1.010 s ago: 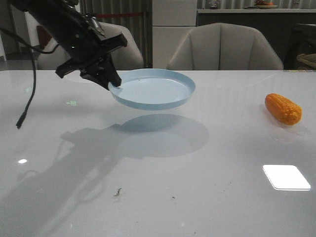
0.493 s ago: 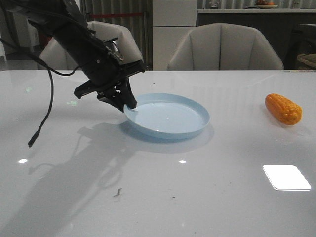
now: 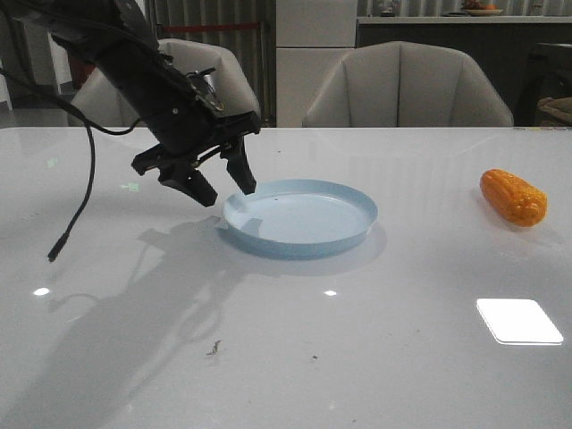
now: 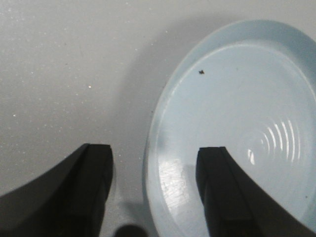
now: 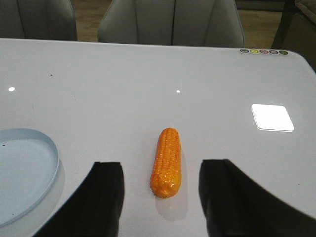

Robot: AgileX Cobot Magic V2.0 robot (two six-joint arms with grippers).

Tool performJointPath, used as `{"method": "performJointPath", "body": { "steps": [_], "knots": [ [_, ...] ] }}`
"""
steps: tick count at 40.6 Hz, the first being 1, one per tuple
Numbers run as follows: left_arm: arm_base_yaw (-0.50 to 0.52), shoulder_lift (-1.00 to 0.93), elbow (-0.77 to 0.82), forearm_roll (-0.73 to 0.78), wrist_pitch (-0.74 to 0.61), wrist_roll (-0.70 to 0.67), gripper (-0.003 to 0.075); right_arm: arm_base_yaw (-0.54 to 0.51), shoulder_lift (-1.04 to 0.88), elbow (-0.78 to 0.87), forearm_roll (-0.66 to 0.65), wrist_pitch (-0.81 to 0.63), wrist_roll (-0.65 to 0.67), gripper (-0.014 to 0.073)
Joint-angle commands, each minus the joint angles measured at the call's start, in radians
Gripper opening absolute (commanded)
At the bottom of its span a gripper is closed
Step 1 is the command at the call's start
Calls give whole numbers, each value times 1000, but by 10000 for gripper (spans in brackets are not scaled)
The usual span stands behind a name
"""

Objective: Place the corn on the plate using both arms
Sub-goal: 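Open the left gripper, release the plate, and lift away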

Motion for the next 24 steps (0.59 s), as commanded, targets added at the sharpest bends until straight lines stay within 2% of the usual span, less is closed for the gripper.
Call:
{"method": "performJointPath", "body": {
  "steps": [1, 6, 16, 24],
  "knots": [
    [5, -82, -75, -16, 38, 74, 448, 1, -8, -39, -9, -75, -5, 457],
    [27, -97, -140, -15, 64, 137, 448, 1, -8, -39, -9, -66, -5, 457],
    [90, -212, -184, -11, -4, 174, 448, 1, -8, -45, 36, 17, -4, 457],
    [172, -335, -175, -46, 6, 274, 448, 1, 22, -193, 42, 158, -4, 458]
  ]
}}
